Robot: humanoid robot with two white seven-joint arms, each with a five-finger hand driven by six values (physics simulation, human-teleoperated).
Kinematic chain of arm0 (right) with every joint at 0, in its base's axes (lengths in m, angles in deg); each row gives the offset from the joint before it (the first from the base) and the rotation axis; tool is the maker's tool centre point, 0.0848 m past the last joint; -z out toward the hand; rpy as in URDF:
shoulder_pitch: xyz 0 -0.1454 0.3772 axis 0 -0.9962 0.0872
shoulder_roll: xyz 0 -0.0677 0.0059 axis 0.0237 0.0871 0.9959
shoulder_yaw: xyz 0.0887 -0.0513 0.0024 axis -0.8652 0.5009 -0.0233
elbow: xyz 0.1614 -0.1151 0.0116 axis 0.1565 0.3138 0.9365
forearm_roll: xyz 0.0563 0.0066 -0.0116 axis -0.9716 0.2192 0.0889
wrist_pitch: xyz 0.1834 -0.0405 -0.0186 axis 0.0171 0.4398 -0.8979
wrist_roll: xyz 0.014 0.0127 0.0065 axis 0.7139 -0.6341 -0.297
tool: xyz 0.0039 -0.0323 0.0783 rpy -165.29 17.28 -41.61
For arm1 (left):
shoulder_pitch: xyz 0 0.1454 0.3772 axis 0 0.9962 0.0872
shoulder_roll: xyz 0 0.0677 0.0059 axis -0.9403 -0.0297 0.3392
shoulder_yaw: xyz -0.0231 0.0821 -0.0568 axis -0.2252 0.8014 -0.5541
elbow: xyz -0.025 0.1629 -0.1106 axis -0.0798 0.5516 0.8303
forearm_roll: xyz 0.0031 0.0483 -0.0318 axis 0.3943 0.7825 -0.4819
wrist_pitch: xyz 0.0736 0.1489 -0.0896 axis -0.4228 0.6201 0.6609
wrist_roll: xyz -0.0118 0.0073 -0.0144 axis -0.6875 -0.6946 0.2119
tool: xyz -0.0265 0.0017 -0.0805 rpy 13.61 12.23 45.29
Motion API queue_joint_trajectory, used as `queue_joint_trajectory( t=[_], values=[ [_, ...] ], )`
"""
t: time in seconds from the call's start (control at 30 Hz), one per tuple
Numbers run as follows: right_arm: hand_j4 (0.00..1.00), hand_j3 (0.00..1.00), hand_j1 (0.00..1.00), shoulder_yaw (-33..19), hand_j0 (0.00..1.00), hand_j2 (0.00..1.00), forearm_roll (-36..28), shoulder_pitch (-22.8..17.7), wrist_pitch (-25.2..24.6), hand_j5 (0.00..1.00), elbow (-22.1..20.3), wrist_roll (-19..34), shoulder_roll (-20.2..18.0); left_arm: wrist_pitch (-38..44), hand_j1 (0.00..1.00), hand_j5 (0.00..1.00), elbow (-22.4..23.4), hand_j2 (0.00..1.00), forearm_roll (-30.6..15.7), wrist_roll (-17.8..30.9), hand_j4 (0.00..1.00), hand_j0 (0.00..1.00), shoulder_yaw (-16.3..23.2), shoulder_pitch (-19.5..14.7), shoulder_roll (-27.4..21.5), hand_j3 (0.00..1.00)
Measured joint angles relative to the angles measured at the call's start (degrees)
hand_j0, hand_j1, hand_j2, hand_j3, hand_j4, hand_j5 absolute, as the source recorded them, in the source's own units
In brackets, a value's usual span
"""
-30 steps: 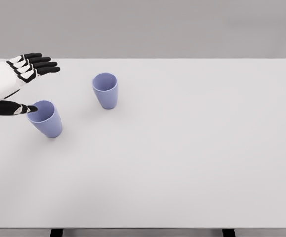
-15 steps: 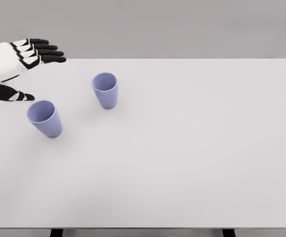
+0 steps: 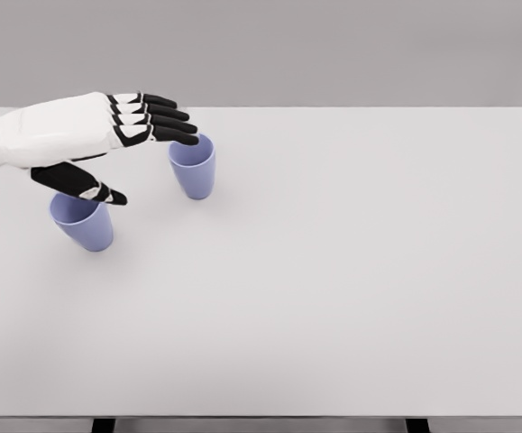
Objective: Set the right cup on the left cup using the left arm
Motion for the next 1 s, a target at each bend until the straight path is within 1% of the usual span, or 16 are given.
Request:
queue_joint_trajectory(
  t=[0.1, 0.2, 0.33, 0.47, 0.6, 0.83, 1.0],
  values=[
    [1.00, 1.00, 1.00, 0.00, 1.00, 1.00, 0.00, 0.00, 0.00, 1.00, 0.00, 0.00, 0.00, 4.79, 1.00, 1.00, 0.20, 1.00, -0.25, 0.02, 1.00, 1.00, 1.23, -0.26, 0.48, 1.00],
    [1.00, 1.00, 1.00, 0.00, 1.00, 1.00, 0.00, 0.00, 0.00, 1.00, 0.00, 0.00, 0.00, 11.97, 1.00, 1.00, 0.26, 1.00, -0.87, 0.02, 1.00, 1.00, 1.92, -0.70, 0.99, 1.00],
    [1.00, 1.00, 1.00, 0.00, 1.00, 1.00, 0.00, 0.00, 0.00, 1.00, 0.00, 0.00, 0.00, 19.06, 1.00, 1.00, 0.29, 1.00, -3.65, 0.01, 1.00, 1.00, 2.86, -2.02, 1.21, 1.00],
    [1.00, 1.00, 1.00, 0.00, 1.00, 1.00, 0.00, 0.00, 0.00, 1.00, 0.00, 0.00, 0.00, 24.48, 1.00, 1.00, 0.46, 1.00, -6.45, 0.01, 1.00, 1.00, 5.57, -2.90, 1.56, 1.00],
    [1.00, 1.00, 1.00, 0.00, 1.00, 1.00, 0.00, 0.00, 0.00, 1.00, 0.00, 0.00, 0.00, 30.08, 1.00, 1.00, 1.72, 1.00, -9.29, 0.01, 1.00, 1.00, 6.80, -3.69, 3.50, 1.00],
    [1.00, 1.00, 1.00, 0.00, 1.00, 1.00, 0.00, 0.00, 0.00, 1.00, 0.00, 0.00, 0.00, 34.92, 1.00, 1.00, 5.14, 1.00, -14.81, 0.01, 1.00, 1.00, 7.18, -5.19, 5.87, 1.00],
    [1.00, 1.00, 1.00, 0.00, 1.00, 1.00, 0.00, 0.00, 0.00, 1.00, 0.00, 0.00, 0.00, 38.08, 1.00, 1.00, 8.21, 1.00, -16.78, 0.01, 1.00, 1.00, 7.45, -5.27, 8.84, 1.00]
  ],
)
